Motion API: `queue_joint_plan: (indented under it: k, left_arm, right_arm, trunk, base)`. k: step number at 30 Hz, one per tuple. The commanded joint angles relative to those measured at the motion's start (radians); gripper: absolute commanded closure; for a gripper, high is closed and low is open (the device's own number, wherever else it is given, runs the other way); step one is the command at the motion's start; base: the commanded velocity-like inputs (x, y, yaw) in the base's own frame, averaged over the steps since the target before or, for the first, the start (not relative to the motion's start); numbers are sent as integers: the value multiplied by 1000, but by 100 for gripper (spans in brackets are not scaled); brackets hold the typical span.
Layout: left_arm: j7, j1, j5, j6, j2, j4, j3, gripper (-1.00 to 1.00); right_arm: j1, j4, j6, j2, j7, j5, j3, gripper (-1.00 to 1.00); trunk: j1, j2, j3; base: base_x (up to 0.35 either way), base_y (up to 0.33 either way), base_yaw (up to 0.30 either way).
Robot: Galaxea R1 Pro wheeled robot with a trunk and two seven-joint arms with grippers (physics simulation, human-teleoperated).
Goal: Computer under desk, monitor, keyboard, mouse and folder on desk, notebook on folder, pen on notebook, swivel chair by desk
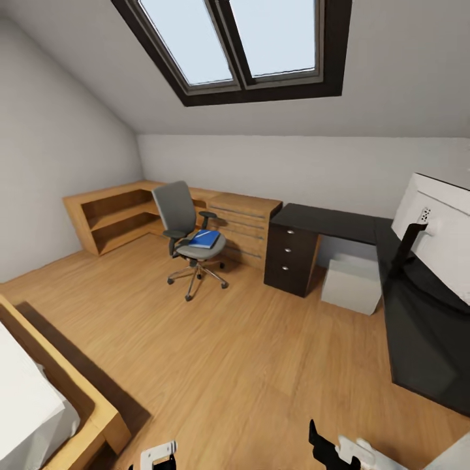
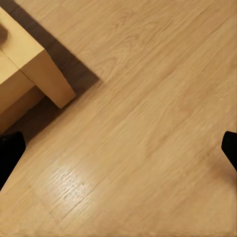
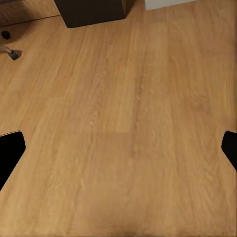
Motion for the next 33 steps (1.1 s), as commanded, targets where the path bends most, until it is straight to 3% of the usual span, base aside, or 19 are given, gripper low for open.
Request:
queue_joint_plan:
  k: [1, 7, 33]
  left_arm:
    - [7, -1, 9, -7, 1, 0, -8, -100]
    - [8, -1, 6, -8, 0, -1, -8, -100]
    - [13, -1, 11, -6, 1, 0, -4, -100]
  right_arm:
    - [-1, 2, -3, -1, 10, -9, -4, -100]
    - [-1, 2, -3, -2, 9, -10, -4, -100]
    - [-1, 3, -3, 0, 7, -10, -4, -100]
  trunk:
    - [-1, -1, -1]
    - [-1, -1, -1]
    - [-100, 181, 80]
  base:
    - [-118, 0, 0]
    - [-42, 0, 0]
    - [-1, 0, 0]
